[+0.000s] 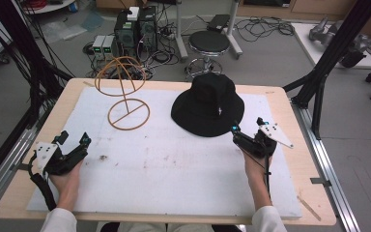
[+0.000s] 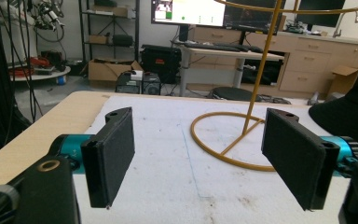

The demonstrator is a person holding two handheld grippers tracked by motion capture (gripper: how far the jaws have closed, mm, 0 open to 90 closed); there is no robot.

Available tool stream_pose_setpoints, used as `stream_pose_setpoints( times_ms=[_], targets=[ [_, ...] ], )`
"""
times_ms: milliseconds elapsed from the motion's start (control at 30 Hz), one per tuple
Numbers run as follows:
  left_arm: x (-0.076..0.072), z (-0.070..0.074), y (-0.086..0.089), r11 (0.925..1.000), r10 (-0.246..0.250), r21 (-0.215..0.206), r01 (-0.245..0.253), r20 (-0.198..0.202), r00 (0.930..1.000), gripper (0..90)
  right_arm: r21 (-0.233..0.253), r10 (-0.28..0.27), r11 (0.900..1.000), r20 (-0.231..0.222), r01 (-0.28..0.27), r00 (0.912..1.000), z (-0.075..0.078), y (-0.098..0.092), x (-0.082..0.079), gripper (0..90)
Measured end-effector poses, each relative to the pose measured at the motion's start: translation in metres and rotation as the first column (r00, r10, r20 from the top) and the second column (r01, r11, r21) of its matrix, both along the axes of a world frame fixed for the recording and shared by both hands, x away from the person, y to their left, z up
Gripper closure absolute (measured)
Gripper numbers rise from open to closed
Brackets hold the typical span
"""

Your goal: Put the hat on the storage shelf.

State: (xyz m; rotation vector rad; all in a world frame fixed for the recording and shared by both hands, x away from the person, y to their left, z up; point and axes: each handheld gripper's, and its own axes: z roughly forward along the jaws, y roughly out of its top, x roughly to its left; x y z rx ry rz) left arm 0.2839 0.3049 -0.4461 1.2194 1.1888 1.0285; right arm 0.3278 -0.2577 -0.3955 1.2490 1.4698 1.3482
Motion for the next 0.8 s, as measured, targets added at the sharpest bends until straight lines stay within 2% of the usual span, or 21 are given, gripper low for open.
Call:
stream_pose_setpoints(
  times_ms=[133,333,400,500,633,767,800],
  targets=[
    [0.000,0.000,0.000,1.0000,-0.005,-0.006,0.005,-0.003,1.0000,25.8,-0.024,0.022,0.999,-0.007,-0.023,0.9997,0.010,0.008,0.011,11.6],
    [0.000,0.000,0.000,1.0000,-0.006,-0.007,0.006,-0.002,1.0000,25.8,-0.041,0.043,0.998,-0.014,-0.043,0.9990,0.015,0.017,0.021,11.7],
    [0.000,0.000,0.000,0.9999,-0.007,-0.008,0.007,-0.002,1.0000,25.8,-0.044,0.045,0.998,-0.022,-0.046,0.9988,0.015,0.021,0.025,11.7],
    [0.000,0.000,0.000,0.9999,-0.009,-0.011,0.009,0.001,1.0000,25.8,-0.076,0.051,0.996,-0.039,-0.053,0.9979,0.014,0.029,0.032,11.6],
    [0.001,0.000,0.000,0.9999,-0.013,-0.009,0.013,-0.001,0.9999,25.8,-0.082,0.051,0.995,-0.043,-0.054,0.9978,0.014,0.034,0.038,11.7],
    [0.001,0.000,0.000,0.9999,-0.015,-0.008,0.015,-0.002,0.9999,25.8,-0.086,0.044,0.995,-0.064,-0.050,0.9969,0.011,0.038,0.045,11.7],
    [0.001,0.000,-0.001,0.9998,-0.015,-0.008,0.015,-0.003,0.9999,25.8,-0.074,0.047,0.996,-0.083,-0.053,0.9954,0.010,0.041,0.050,11.7]
  ],
)
